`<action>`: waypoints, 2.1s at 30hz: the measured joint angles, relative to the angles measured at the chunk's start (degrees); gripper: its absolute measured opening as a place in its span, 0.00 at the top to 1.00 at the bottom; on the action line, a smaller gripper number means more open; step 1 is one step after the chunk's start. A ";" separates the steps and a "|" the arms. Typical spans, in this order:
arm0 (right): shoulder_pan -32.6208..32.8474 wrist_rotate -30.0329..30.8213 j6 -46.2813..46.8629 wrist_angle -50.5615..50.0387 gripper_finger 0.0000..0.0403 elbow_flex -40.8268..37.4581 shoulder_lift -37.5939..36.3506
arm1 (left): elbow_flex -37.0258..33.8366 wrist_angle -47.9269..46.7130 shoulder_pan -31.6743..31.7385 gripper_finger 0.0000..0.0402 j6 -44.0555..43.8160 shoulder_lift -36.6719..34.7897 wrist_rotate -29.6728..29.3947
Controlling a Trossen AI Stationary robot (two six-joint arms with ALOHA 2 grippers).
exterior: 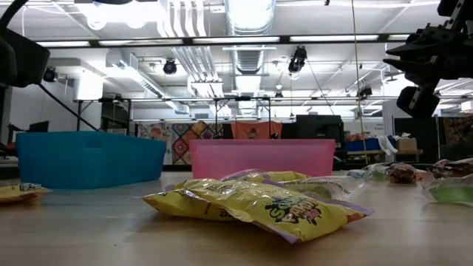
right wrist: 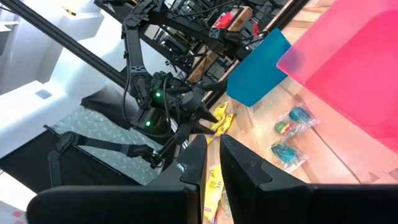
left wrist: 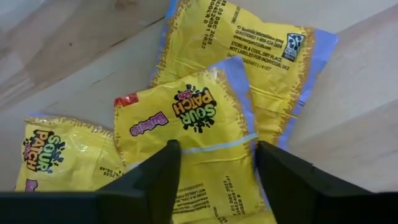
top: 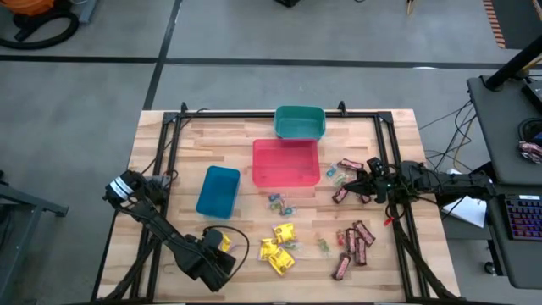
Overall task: Sort candy
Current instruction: Put the yellow candy into the blue bin
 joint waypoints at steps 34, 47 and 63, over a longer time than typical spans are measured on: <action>0.00 0.02 -0.63 0.33 0.90 -0.13 0.02 | 18.41 -22.66 1.45 1.00 17.48 -7.77 -23.44; 0.00 0.67 -0.83 1.20 0.90 -0.24 0.02 | -1.98 -12.91 14.68 1.00 34.08 -28.30 -29.33; 0.00 10.75 -2.08 1.40 0.90 -0.28 0.04 | -31.36 14.28 29.68 1.00 40.68 -46.92 -19.83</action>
